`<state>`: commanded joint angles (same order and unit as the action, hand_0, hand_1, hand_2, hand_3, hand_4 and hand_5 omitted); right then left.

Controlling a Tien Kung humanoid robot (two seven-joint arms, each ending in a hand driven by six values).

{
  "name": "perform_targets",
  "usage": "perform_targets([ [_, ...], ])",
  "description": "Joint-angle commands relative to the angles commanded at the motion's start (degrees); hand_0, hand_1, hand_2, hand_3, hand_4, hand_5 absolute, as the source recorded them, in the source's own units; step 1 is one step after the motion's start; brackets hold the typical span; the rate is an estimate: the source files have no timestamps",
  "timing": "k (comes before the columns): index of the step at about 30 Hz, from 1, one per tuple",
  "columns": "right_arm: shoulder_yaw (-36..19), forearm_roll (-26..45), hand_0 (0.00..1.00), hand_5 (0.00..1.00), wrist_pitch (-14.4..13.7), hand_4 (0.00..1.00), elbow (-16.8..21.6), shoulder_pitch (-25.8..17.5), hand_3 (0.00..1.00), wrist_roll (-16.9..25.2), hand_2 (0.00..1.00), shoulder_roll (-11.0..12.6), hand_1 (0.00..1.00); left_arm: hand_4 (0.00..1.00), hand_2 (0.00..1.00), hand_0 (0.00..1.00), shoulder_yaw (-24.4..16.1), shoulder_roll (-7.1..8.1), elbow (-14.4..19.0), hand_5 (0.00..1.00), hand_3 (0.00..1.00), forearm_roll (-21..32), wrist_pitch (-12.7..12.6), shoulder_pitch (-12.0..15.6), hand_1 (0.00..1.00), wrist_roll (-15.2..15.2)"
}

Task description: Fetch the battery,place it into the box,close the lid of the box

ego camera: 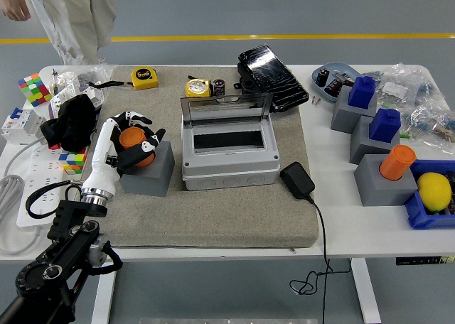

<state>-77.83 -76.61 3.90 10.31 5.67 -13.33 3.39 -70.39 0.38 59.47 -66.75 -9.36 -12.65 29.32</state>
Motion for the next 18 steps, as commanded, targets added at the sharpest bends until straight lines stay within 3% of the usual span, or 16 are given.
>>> perform_targets([
  [4,0.0,0.0,0.607,0.559,0.0,0.983,0.0,0.0,0.585,0.0,0.68,0.0,0.657,0.773,0.225,0.159,0.6,-0.07,-0.2,0.002,0.273,0.5,0.0,-0.4,0.147,0.8],
  [5,0.0,0.0,0.608,0.559,0.0,0.983,0.0,0.1,0.585,0.0,0.681,0.0,0.657,0.707,0.183,0.152,0.7,-0.1,-0.2,0.002,0.227,0.5,0.0,-0.4,0.118,0.9],
  [12,-0.1,-0.1,0.606,0.558,0.0,0.983,0.0,0.1,0.584,0.1,0.679,0.0,0.657,0.69,0.185,0.151,-0.1,-0.06,0.3,0.002,0.213,-0.5,0.0,-0.2,0.115,1.1],
  [18,-0.2,0.0,0.608,0.558,-0.1,0.983,0.0,0.0,0.585,0.1,0.681,0.0,0.657,0.687,0.177,0.154,-1.6,1.41,3.5,0.002,0.214,-2.4,0.4,-0.1,0.118,0.8],
])
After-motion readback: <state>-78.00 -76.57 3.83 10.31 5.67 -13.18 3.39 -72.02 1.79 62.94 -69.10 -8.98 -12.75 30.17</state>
